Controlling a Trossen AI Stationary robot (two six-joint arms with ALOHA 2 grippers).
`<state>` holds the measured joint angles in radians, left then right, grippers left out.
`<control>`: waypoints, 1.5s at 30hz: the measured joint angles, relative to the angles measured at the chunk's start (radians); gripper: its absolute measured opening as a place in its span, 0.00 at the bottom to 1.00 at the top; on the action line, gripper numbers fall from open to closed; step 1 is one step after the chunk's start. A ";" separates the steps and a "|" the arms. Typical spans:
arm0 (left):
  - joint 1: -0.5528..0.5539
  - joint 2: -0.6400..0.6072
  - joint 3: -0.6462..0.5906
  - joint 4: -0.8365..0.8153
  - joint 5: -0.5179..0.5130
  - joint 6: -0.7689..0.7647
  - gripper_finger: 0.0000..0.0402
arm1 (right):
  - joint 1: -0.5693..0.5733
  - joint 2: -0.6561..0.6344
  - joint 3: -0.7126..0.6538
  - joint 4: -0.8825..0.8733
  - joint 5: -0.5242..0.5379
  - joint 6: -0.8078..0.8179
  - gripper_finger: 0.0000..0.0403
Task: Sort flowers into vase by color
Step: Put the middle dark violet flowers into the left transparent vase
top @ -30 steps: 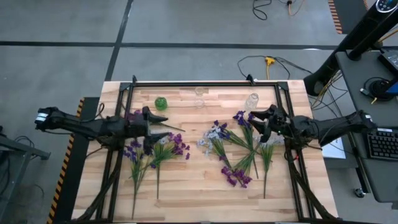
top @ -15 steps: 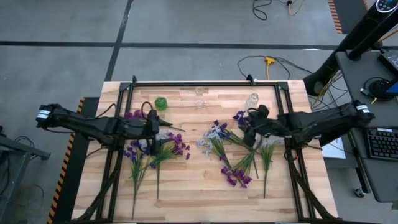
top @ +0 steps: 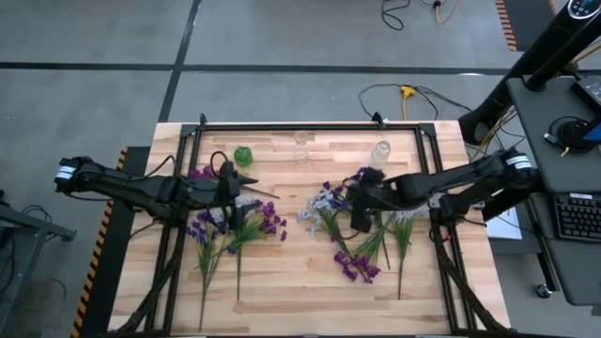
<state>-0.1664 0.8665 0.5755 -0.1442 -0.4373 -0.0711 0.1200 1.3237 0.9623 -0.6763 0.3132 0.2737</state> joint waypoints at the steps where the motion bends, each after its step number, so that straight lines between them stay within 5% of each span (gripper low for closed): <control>1: 0.001 0.000 0.000 0.001 0.000 -0.002 0.73 | 0.000 0.015 -0.004 -0.002 -0.025 0.004 0.84; 15: 0.001 0.011 -0.001 0.034 -0.001 -0.008 0.73 | 0.002 0.118 -0.051 -0.063 -0.059 0.101 0.83; 45: 0.001 0.039 -0.002 0.055 -0.082 -0.125 0.73 | 0.000 0.117 -0.122 0.135 0.028 0.003 0.83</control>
<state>-0.1655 0.9057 0.5739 -0.0890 -0.5190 -0.1957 0.1196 1.4403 0.8398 -0.5408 0.3408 0.2771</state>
